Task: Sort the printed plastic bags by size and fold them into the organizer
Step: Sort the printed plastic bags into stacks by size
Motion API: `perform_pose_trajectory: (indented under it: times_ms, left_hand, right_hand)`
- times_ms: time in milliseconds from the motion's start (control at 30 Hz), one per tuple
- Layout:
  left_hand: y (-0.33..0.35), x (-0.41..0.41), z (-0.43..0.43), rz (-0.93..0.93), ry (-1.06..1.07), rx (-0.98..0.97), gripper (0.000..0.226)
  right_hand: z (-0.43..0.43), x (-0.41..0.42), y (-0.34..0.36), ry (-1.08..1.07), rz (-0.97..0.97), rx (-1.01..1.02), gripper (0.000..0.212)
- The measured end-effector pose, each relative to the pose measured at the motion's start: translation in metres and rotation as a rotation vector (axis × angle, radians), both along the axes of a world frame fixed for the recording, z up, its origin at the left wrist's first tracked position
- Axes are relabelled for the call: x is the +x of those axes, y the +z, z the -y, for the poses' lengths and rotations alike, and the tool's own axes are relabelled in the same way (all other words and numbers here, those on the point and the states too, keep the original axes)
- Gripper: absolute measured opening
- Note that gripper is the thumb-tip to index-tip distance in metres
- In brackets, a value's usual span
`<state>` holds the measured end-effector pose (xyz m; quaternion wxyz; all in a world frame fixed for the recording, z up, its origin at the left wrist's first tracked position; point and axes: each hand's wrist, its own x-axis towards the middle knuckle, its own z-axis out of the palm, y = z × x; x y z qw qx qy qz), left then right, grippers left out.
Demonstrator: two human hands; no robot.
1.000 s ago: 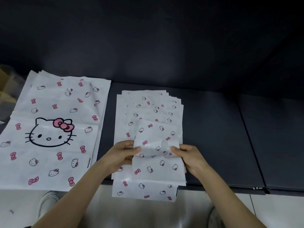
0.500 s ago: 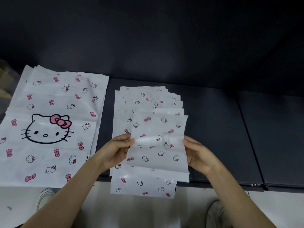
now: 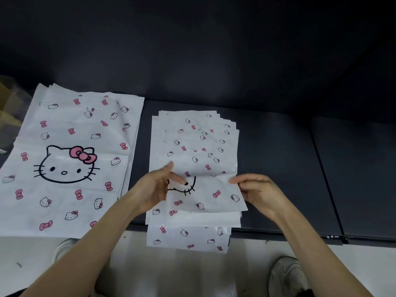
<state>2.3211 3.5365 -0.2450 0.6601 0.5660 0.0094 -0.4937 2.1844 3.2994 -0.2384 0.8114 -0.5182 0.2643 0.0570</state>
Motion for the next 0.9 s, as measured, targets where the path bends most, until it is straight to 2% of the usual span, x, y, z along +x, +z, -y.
perform_pose_trajectory:
  times_ms: [33,100,200,233,367,500,567,700,800,900]
  left_hand:
    - [0.003,-0.002,0.002,0.084,-0.019,0.047,0.013]
    - [0.002,-0.003,0.004,0.236,-0.052,0.121,0.019]
    - [0.008,-0.006,0.01,0.286,-0.014,0.113,0.027]
    - [0.012,-0.009,0.013,0.294,-0.004,0.119,0.031]
    - [0.011,-0.015,0.017,0.173,0.112,0.089,0.053]
    - [0.003,-0.023,0.014,-0.008,0.127,0.111,0.031]
    - [0.0,-0.028,0.014,-0.049,0.137,0.136,0.03]
    - [-0.001,-0.033,0.013,0.122,0.194,0.148,0.02]
    - [0.001,-0.029,0.01,0.229,0.24,0.165,0.023]
    - [0.005,-0.022,0.001,0.279,0.267,0.189,0.027]
  right_hand:
    - [-0.001,0.002,0.001,0.002,-0.012,-0.034,0.022]
    - [-0.006,0.005,0.0,-0.038,-0.059,-0.076,0.009]
    - [-0.011,0.011,-0.003,-0.042,-0.152,-0.177,0.031]
    - [-0.013,0.012,-0.001,-0.027,-0.16,-0.199,0.03]
    - [-0.017,0.016,0.005,-0.09,-0.139,-0.229,0.018]
    - [-0.014,0.019,0.006,-0.154,-0.128,-0.203,0.013]
    - [-0.014,0.02,0.006,-0.177,-0.139,-0.203,0.015]
    - [-0.017,0.022,0.008,-0.208,-0.157,-0.176,0.02]
    - [-0.023,0.022,0.015,-0.16,-0.104,-0.081,0.017]
    - [-0.036,0.026,0.018,-0.138,-0.114,-0.149,0.017]
